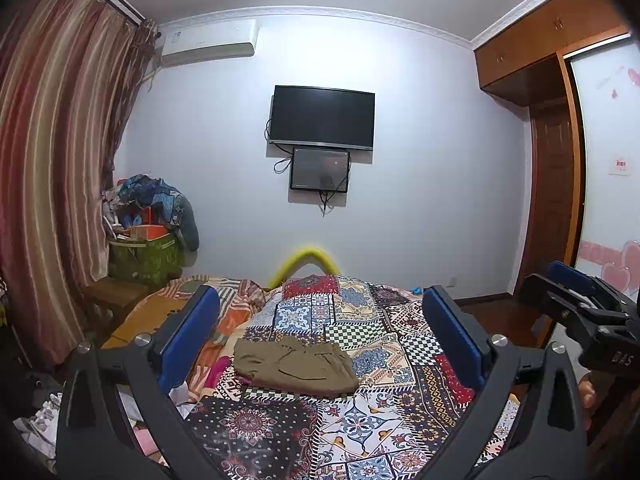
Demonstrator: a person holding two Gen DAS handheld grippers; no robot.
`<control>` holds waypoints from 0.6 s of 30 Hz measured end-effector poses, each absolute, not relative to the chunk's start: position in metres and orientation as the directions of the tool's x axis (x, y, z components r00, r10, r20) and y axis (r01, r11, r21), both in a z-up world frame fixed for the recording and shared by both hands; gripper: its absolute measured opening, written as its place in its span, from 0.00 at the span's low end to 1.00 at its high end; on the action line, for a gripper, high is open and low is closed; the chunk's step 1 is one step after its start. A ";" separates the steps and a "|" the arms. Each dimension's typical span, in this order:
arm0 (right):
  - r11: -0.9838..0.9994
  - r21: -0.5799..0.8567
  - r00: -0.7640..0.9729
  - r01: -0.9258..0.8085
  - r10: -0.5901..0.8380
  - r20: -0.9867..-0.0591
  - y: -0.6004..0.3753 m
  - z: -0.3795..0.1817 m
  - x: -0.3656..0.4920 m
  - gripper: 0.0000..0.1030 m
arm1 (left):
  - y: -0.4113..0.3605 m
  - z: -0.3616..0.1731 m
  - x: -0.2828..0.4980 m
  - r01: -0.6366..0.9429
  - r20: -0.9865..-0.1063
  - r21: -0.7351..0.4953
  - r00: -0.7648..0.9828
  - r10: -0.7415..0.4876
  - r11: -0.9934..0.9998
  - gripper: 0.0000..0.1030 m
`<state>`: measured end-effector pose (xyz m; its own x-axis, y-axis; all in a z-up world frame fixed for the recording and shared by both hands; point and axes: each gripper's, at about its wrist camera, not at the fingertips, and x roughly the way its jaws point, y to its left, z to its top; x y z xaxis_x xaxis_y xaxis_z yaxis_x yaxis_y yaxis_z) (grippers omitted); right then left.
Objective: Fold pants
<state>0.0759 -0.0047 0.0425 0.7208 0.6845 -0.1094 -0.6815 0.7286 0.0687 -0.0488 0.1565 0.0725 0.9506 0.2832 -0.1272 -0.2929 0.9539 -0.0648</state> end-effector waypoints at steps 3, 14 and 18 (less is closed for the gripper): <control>0.733 0.063 0.725 -0.677 0.679 -0.114 -0.006 0.043 0.071 1.00 | 0.156 0.072 -0.050 -0.297 -0.129 -0.064 0.949 0.287 0.953 1.00; 0.734 0.052 0.726 -0.677 0.678 -0.116 -0.009 0.038 0.059 1.00 | 0.150 0.069 -0.055 -0.290 -0.121 -0.052 0.952 0.282 0.956 1.00; 0.734 0.050 0.726 -0.677 0.678 -0.115 -0.008 0.038 0.058 1.00 | 0.148 0.069 -0.057 -0.288 -0.112 -0.047 0.953 0.281 0.957 1.00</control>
<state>0.0580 -0.0080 0.0375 0.7262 0.6778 -0.1151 -0.6772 0.7341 0.0501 -0.0572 0.1476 0.0688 0.9531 0.2811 -0.1121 -0.2877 0.9566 -0.0469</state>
